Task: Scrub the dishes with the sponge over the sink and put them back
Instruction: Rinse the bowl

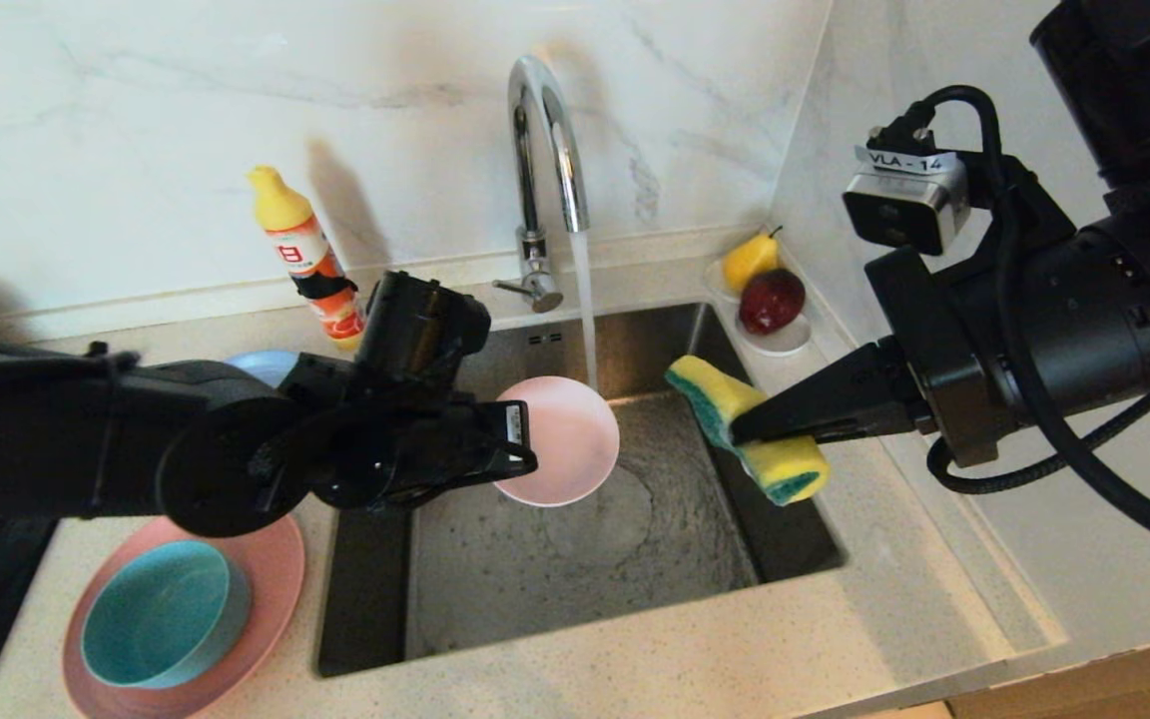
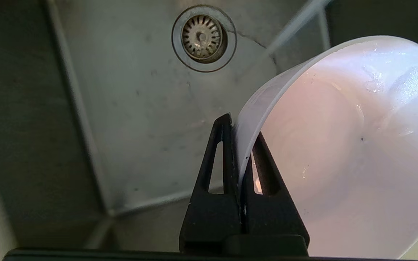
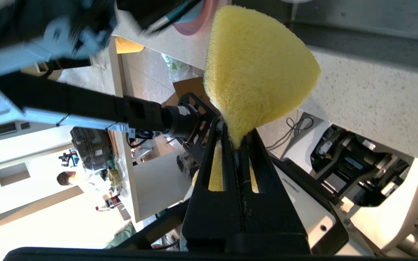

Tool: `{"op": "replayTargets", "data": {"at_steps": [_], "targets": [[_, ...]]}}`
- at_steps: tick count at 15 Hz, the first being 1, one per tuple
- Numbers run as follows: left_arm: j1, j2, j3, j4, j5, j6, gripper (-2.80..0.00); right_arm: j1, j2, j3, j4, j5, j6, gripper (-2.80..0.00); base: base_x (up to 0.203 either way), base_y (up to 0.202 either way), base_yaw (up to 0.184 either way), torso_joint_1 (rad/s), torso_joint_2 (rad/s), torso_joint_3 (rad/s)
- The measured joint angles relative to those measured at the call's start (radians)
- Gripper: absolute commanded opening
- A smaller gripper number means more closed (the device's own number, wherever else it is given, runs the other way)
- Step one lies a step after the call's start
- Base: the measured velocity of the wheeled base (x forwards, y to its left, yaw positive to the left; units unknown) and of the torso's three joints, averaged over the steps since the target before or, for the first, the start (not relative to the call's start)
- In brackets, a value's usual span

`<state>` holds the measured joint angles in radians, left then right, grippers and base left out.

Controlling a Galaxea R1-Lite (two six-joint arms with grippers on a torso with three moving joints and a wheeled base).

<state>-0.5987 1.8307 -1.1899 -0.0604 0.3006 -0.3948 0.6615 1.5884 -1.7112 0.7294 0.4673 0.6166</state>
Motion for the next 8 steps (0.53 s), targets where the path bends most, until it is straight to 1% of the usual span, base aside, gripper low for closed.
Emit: {"op": "replayTargets", "data": {"at_steps": [4,8], "targets": [[0.048,0.145,-0.146,0.009,-0.001,-0.092,-2.80,-0.013,-0.013,0.035,0.000,0.000,-0.016,-2.80,0.000,0.000,0.000,0.000,0.00,0.000],[0.080,0.224,-0.229,0.009,-0.001,-0.126,-2.80,-0.020,-0.019,0.042,0.000,0.001,-0.020,-2.80,0.000,0.000,0.000,0.000,0.00,0.000]]}}
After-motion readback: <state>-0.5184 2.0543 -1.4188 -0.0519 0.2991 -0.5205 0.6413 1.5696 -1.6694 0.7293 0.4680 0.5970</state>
